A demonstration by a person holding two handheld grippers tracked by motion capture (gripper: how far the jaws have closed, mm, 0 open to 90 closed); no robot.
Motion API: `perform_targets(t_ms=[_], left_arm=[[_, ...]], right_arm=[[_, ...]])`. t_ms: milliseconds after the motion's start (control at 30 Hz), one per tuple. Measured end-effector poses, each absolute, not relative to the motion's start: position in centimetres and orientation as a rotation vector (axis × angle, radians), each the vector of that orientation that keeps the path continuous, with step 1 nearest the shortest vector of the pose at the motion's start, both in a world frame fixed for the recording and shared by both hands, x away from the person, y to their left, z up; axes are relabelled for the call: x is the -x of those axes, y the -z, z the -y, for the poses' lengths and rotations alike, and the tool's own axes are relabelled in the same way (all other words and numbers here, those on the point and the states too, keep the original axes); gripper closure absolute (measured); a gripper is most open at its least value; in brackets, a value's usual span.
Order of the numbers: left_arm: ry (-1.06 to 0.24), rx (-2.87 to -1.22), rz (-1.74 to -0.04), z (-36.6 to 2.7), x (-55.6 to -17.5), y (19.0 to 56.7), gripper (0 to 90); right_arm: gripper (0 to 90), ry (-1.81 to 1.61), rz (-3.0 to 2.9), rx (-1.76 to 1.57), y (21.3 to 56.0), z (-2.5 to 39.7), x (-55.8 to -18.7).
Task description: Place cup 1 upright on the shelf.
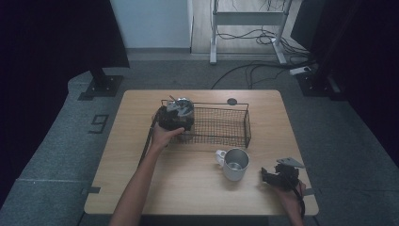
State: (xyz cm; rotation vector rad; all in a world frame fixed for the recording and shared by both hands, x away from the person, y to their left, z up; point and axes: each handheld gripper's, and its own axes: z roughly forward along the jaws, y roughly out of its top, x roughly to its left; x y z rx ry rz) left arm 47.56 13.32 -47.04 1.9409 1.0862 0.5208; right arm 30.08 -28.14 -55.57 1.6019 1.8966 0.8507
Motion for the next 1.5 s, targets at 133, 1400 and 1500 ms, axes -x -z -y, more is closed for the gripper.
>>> perform_targets(t_ms=[133, 1400, 1500], left_arm=[[-0.511, -1.937, -1.092, -13.4, -47.5, 47.0, 3.0], [-0.461, -1.847, -1.038, -17.4, -39.3, 45.4, 2.2], [-0.453, -1.856, -1.040, -17.7, -38.6, 45.7, 2.2]], right_arm=[[12.9, -0.851, -1.897, -1.602, 55.6, 28.1, -30.1], [13.0, -0.850, -1.897, -1.604, 55.5, 28.1, -30.1], [13.0, -0.850, -1.897, -1.604, 55.6, 28.1, -30.1]])
